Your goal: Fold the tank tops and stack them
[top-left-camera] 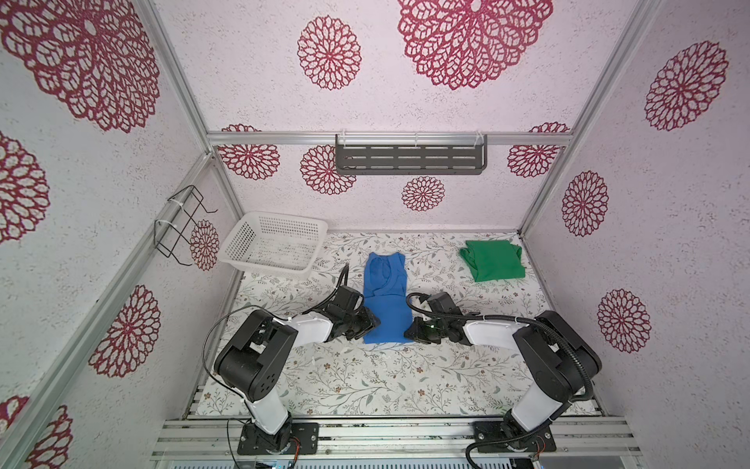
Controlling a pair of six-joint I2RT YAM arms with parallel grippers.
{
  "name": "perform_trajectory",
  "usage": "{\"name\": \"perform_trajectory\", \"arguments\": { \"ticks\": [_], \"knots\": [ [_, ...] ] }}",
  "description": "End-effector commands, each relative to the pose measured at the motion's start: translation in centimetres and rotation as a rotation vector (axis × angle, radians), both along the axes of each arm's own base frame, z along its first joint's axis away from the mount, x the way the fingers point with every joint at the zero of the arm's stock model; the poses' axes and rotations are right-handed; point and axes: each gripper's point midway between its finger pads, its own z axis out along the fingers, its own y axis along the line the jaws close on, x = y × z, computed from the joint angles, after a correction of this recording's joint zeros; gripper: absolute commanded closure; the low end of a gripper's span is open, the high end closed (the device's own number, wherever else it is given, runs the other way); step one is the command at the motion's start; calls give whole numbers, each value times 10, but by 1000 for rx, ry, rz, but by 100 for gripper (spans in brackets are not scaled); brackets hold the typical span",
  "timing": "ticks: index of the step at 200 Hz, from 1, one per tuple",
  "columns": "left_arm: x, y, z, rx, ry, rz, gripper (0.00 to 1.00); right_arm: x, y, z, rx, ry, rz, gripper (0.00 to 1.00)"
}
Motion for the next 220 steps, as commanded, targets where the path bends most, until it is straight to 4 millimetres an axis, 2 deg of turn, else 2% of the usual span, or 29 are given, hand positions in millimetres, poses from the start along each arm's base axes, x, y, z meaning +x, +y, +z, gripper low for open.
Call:
{"name": "perform_trajectory", "arguments": {
  "ticks": [1,32,55,69,88,115,170,220],
  "knots": [
    [-9,18,-7,86,22,23,55,14,-4,29,-2,-92,15,80],
    [-5,19,36,94,-58,-2,48,11,-18,58,-24,-140,8,64],
    [-16,27,52,120,-57,-20,44,-1,-26,57,-20,-117,-14,60],
    [-28,32,49,121,-29,-25,43,-8,-28,52,-1,-89,-32,59],
    [-44,34,35,94,22,-19,42,-16,-27,41,37,-37,-57,51],
    [-59,36,16,49,71,14,42,-21,-25,31,72,1,-78,50],
    [-62,31,5,-7,83,73,45,-28,-17,16,94,47,-80,51],
    [-63,31,-6,7,99,95,52,-28,-12,2,96,67,-92,52]
  ]
}}
